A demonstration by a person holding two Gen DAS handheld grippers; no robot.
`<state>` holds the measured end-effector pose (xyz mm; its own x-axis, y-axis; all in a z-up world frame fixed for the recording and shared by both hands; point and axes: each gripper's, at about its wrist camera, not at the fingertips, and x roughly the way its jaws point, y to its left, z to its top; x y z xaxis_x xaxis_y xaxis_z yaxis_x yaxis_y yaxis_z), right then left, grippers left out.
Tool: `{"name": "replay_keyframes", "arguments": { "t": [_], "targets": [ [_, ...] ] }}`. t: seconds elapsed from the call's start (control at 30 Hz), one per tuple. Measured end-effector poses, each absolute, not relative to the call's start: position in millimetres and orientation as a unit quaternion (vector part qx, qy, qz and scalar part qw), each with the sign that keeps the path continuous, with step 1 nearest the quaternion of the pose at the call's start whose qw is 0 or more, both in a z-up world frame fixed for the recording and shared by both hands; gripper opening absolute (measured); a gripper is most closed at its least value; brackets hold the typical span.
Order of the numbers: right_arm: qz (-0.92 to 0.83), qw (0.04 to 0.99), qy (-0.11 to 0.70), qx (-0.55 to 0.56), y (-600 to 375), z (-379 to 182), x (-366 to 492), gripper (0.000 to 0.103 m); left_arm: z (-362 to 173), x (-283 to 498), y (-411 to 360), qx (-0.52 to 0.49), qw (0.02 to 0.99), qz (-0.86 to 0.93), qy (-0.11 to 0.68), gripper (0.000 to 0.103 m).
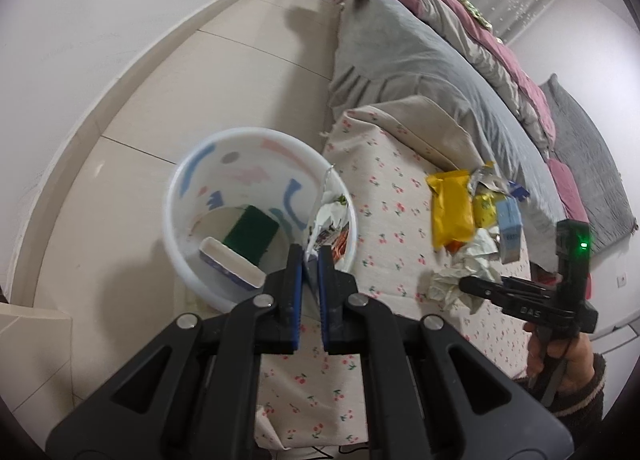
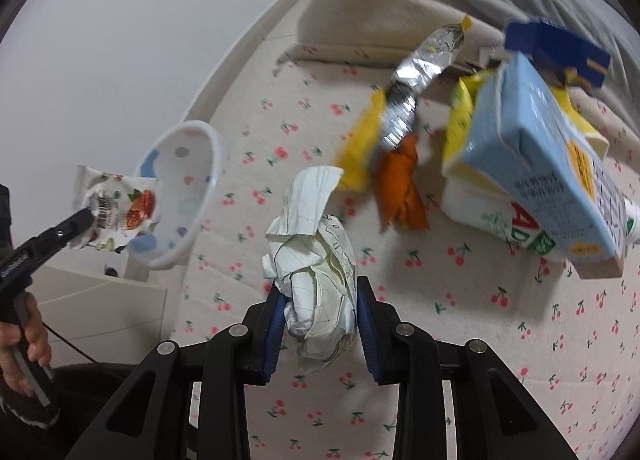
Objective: Collect trash
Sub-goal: 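Drop the wrapper into the wastebasket while the right gripper grasps crumpled white paper, then open the right gripper over the wastebasket to drop the white paper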
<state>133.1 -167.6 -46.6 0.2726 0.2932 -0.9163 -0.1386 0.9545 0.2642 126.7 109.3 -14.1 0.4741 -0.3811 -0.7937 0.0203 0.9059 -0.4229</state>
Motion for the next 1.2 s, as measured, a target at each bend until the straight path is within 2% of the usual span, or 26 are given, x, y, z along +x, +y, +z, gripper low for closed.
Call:
{"name": "replay_keyframes", "arguments": {
  "t": [0.5, 0.53, 0.57, 0.6, 0.63, 0.67, 0.7, 0.87, 1.2],
  "targets": [
    [0.159, 0.809, 0.561, 0.073, -135, -25, 150, 0.034, -22, 135, 132, -0.172, 0.846, -0.093, 0.495, 0.009],
    [0.161, 0.809, 0.56, 0.073, -132, -25, 151, 0.034, -25, 137, 134, -0.175, 0.843, -0.092, 0.501, 0.012],
    [0.164, 0.809, 0.559, 0.071, -126, -25, 153, 0.034, -26, 138, 135, -0.174, 0.839, -0.091, 0.507, 0.025],
    [0.166, 0.81, 0.558, 0.069, -122, -24, 153, 0.034, -27, 139, 136, -0.17, 0.837, -0.086, 0.513, 0.044],
    [0.168, 0.811, 0.557, 0.068, -117, -24, 155, 0.034, -28, 138, 138, -0.161, 0.838, -0.07, 0.516, 0.054],
    [0.171, 0.811, 0.556, 0.067, -112, -24, 156, 0.034, -27, 136, 139, -0.151, 0.842, -0.055, 0.515, 0.072],
    [0.174, 0.811, 0.555, 0.068, -108, -25, 158, 0.034, -25, 135, 140, -0.142, 0.845, -0.047, 0.514, 0.08],
    [0.179, 0.811, 0.553, 0.061, -87, -29, 166, 0.034, -24, 130, 145, -0.066, 0.856, 0.001, 0.513, 0.083],
    [0.186, 0.806, 0.559, 0.055, -56, -38, 185, 0.034, -27, 127, 159, -0.048, 0.856, 0.023, 0.514, 0.087]
  ]
}}
